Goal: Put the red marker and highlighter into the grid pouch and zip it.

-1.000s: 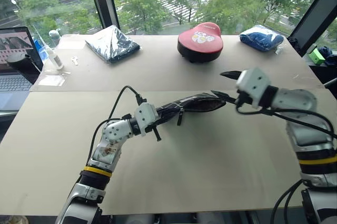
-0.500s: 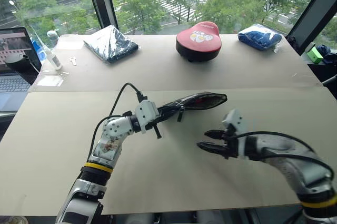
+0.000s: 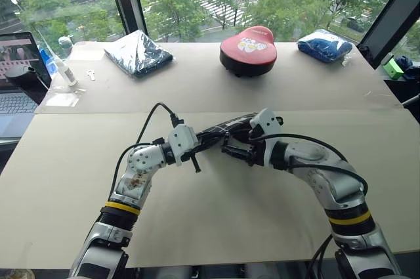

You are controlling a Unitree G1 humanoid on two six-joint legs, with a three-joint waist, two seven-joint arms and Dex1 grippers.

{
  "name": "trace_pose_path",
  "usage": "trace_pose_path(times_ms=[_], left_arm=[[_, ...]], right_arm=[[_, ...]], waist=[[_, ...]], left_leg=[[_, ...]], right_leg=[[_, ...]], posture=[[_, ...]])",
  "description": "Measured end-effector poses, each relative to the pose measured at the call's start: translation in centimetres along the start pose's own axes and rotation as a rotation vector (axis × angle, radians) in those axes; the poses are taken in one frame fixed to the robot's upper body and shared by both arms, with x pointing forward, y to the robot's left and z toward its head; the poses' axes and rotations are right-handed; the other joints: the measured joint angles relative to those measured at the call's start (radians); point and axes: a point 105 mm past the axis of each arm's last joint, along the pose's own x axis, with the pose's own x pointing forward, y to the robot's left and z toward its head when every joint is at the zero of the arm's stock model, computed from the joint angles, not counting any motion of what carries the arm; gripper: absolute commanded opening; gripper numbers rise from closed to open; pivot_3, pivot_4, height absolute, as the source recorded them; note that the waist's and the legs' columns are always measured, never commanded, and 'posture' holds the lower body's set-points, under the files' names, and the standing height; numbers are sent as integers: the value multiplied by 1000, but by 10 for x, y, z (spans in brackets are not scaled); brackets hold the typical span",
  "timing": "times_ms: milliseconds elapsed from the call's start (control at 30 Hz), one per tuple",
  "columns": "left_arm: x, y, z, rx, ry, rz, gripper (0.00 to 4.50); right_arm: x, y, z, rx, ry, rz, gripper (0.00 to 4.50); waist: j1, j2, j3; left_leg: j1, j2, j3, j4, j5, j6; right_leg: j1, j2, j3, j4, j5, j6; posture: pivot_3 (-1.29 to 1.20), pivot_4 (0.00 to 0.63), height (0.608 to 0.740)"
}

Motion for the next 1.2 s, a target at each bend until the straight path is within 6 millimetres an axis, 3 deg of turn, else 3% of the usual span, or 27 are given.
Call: trace_pose_path(times_ms=[100, 200, 433, 733, 900, 1000, 1200], left_arm=[[0, 0, 0, 0, 1, 2, 0], [0, 0, 0, 0, 1, 3, 0], [-1, 2, 0, 0, 2, 12, 0], [0, 2, 0, 0, 0, 16, 0], [1, 0, 0, -1, -1, 14, 0], [4, -3, 0, -6, -4, 0, 0], [4, -3, 0, -5, -6, 2, 0]], right_arm=[[9, 0, -3, 20, 15, 7, 3043], [12, 1, 0, 18, 10, 14, 2365], [10, 1, 3, 11, 4, 36, 54], [1, 4, 3, 9, -12, 64, 54], [-11, -6, 0, -19, 17, 26, 54], [-38, -19, -13, -49, 90, -11, 54], [-101, -72, -28, -89, 213, -214, 54]], waist=[[-1, 0, 0], [-1, 0, 0], [-2, 0, 0], [-2, 0, 0], [0, 0, 0], [8, 0, 0], [2, 0, 0]], left_leg=[[0, 0, 0, 0, 0, 0], [0, 0, 0, 0, 0, 0], [0, 0, 0, 0, 0, 0], [0, -1, 0, 0, 0, 0], [0, -1, 0, 0, 0, 0], [0, -1, 0, 0, 0, 0], [0, 0, 1, 0, -1, 1]], right_leg=[[0, 0, 0, 0, 0, 0], [0, 0, 0, 1, 0, 0], [0, 0, 0, 1, 0, 0], [0, 0, 0, 1, 0, 0], [0, 0, 0, 1, 0, 0], [0, 0, 0, 0, 0, 0], [1, 0, 0, -1, 0, 0]], posture=[[0, 150, 740], [0, 150, 740], [0, 150, 740], [0, 150, 740], [0, 150, 740], [0, 150, 740], [0, 150, 740]])
